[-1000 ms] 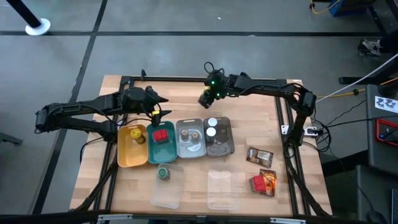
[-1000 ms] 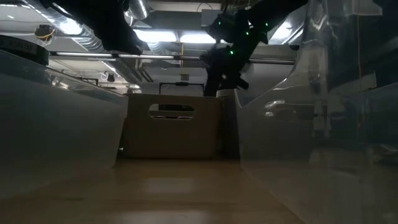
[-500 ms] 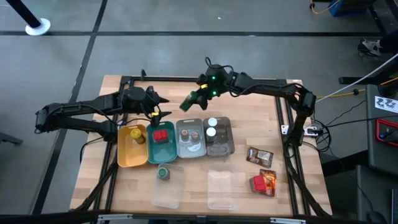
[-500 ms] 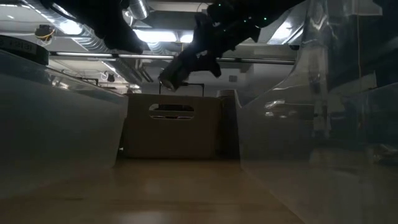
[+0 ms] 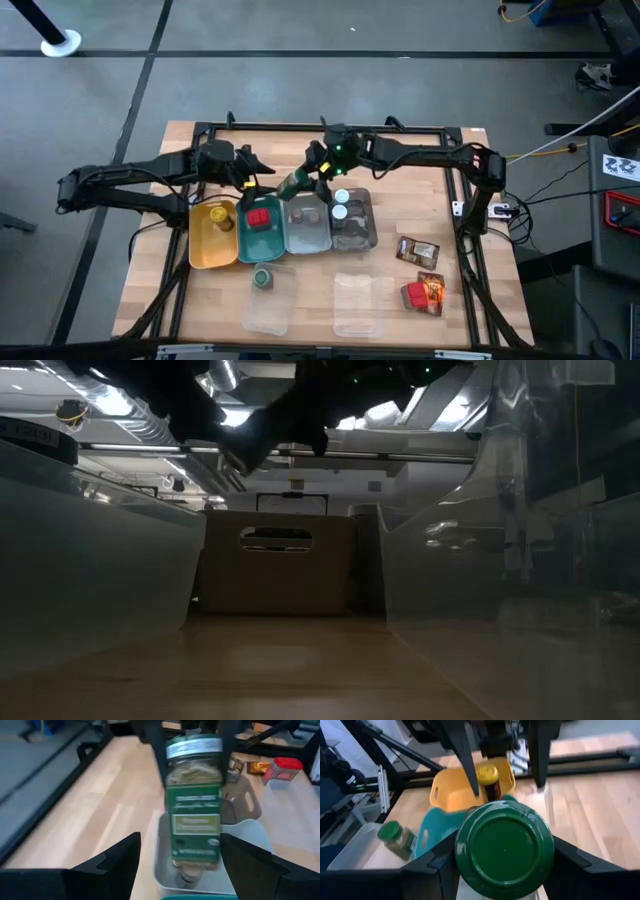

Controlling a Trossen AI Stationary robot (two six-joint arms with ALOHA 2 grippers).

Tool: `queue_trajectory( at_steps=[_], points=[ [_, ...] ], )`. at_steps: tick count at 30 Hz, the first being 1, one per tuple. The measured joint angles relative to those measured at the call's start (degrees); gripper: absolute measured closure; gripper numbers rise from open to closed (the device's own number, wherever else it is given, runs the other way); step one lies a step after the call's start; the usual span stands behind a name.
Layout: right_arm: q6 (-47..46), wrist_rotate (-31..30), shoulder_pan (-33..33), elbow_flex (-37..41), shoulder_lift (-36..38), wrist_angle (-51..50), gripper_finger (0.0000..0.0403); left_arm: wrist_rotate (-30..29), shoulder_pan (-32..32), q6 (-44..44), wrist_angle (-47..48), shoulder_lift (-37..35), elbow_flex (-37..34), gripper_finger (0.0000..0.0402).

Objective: Sort spices by type
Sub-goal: Put the green seasoning bottle into the left transparent bin

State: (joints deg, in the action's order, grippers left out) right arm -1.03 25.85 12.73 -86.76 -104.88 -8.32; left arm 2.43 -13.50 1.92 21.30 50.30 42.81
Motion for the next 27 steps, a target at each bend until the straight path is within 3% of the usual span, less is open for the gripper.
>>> queue_trajectory(
  at_steps=[6,16,27],
  points=[
    [1.3,-4.6,-3.1,0.0,0.0,2.0,0.0192,4.7,1.9,3.8,-0.5,1.8,0.0,0.0147],
    [1.6,-5.7,-6.4,0.1,0.0,2.4,0.0192,5.2,5.0,4.1,-2.1,4.2,0.0,0.0147],
    [1.5,-8.8,-8.0,0.1,0.0,2.6,0.0192,4.7,6.7,4.1,-10.1,10.3,0.0,0.0147]
  ],
)
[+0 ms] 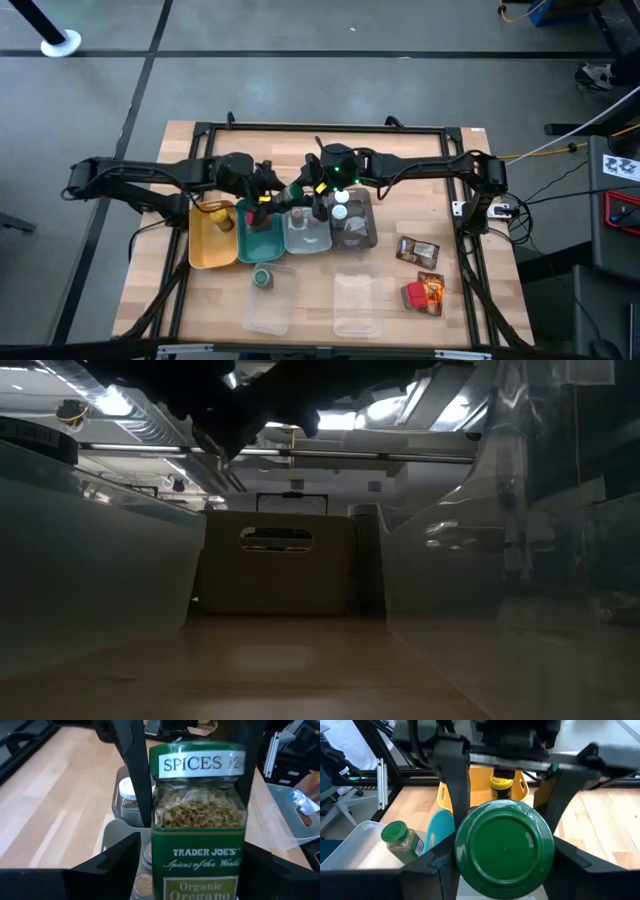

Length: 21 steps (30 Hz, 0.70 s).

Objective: Sort spices by type
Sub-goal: Put the green seasoning bottle into the left transparent bin

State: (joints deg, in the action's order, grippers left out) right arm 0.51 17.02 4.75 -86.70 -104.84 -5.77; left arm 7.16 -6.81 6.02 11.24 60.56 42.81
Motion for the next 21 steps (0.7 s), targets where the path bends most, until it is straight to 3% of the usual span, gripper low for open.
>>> queue_trajectory(
  at_steps=[6,12,21],
  points=[
    [0.0,0.0,0.1,0.0,0.0,-0.2,0.0192,-0.1,0.0,0.0,-0.1,1.6,0.0,0.0155],
    [-0.2,-0.3,0.2,0.0,0.0,-0.4,0.0192,-0.5,0.0,-0.2,0.0,1.6,0.0,0.0216],
    [-0.2,-2.8,-0.6,0.0,0.0,-0.1,0.0156,-0.7,0.0,-0.1,0.3,1.6,0.0,0.0217]
  ],
)
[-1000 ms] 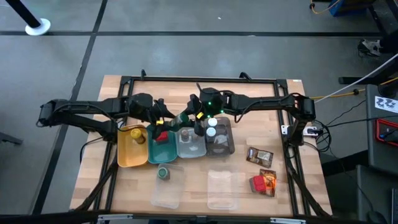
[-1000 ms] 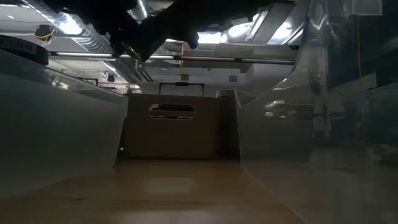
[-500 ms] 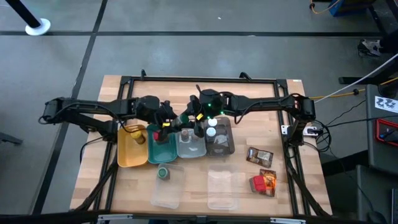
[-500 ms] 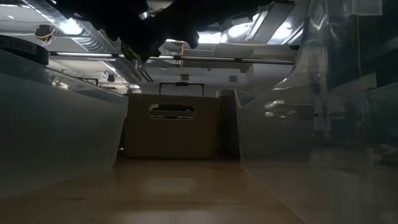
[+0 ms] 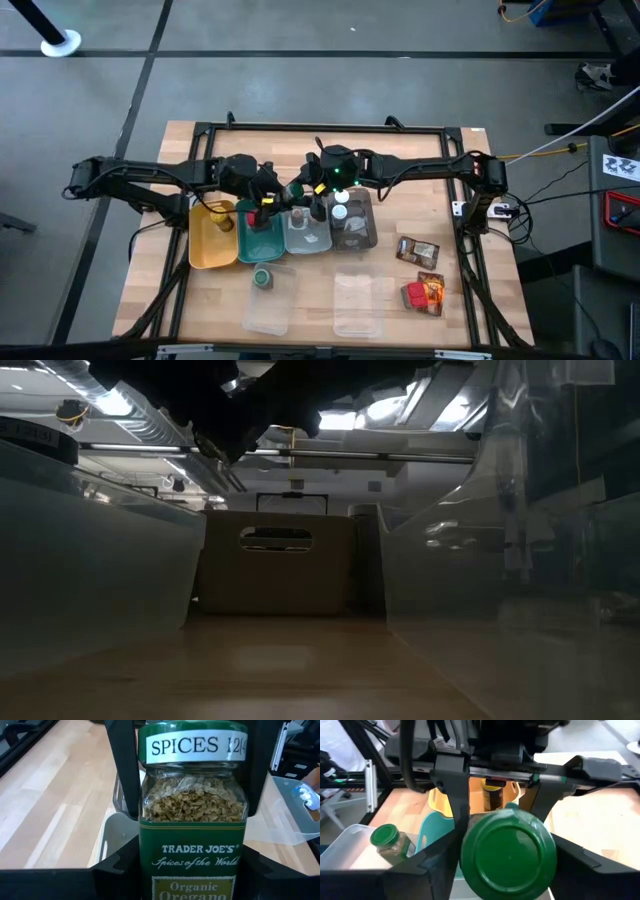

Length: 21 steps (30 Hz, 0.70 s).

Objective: Sort spices by type
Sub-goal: Put the green seasoning bottle into the left transparent bin

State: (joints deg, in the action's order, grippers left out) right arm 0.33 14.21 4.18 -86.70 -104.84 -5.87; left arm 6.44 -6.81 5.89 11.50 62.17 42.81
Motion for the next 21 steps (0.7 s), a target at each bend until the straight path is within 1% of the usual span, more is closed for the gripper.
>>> queue_trajectory(
  at_steps=[4,9,15,21],
  points=[
    [0.1,-2.7,-0.7,0.0,0.0,0.4,0.0133,-0.2,0.0,-0.1,0.4,-0.3,0.0,0.0217],
    [0.2,-3.1,-0.8,0.0,0.4,0.3,0.0113,-0.2,0.0,-0.1,1.7,-2.6,0.0,0.0216],
    [0.7,-3.1,-0.8,0.0,3.1,-0.6,0.0112,-0.3,1.2,0.6,4.3,-7.4,0.0,0.0217],
    [6.8,-3.2,-0.9,0.0,6.4,-1.8,0.0112,-0.2,6.3,2.8,5.4,-12.8,0.0,0.0213]
  ],
)
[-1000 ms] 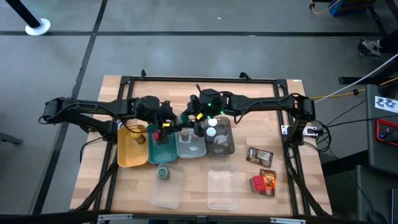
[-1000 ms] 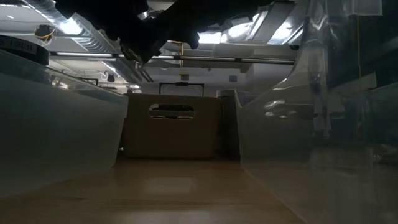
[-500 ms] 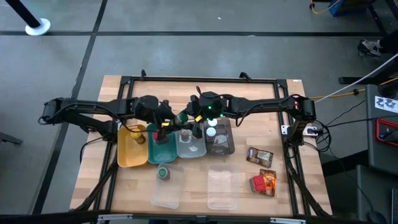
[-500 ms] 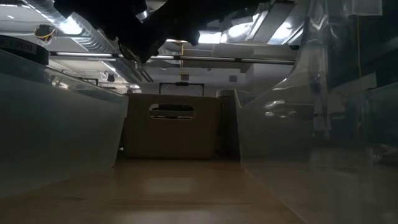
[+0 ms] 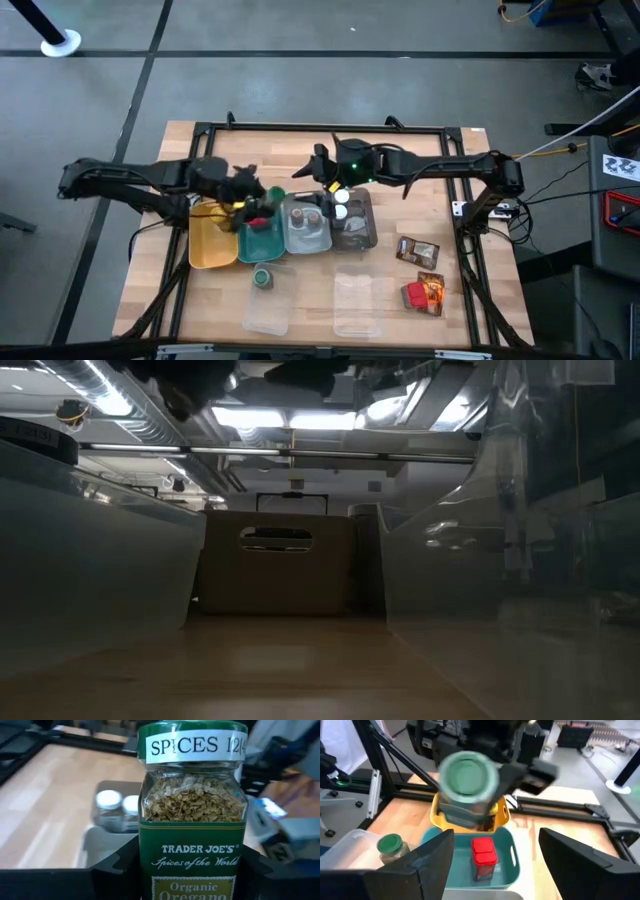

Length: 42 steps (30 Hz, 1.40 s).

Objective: Sort spices by type
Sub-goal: Put the green seasoning bottle into the left transparent bin

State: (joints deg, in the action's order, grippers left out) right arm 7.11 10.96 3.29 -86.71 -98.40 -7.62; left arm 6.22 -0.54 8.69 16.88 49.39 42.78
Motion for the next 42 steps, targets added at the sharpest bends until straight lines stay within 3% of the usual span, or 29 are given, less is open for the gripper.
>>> queue_trajectory(
  at_steps=[7,13,24,36,42],
  points=[
    [-2.5,3.0,0.0,-0.1,1.0,-0.5,0.0111,-0.3,10.5,4.7,0.4,-2.0,-0.1,0.0213],
    [-5.4,6.4,-1.7,0.0,0.4,-3.4,0.0111,-9.4,20.8,8.9,-1.0,-1.0,-0.1,0.021],
    [-4.7,-4.7,-9.7,0.0,0.4,-4.5,0.0111,-25.4,36.8,11.9,-14.9,10.1,-0.1,0.0209],
    [-4.7,-16.2,-18.3,0.0,0.4,-7.2,0.0111,-47.4,51.3,24.4,-26.8,24.9,-0.1,0.0208],
    [-5.9,-18.9,-21.2,0.0,0.4,-7.2,0.0111,-53.3,55.5,30.5,-29.0,30.6,-0.1,0.0208]
  ],
)
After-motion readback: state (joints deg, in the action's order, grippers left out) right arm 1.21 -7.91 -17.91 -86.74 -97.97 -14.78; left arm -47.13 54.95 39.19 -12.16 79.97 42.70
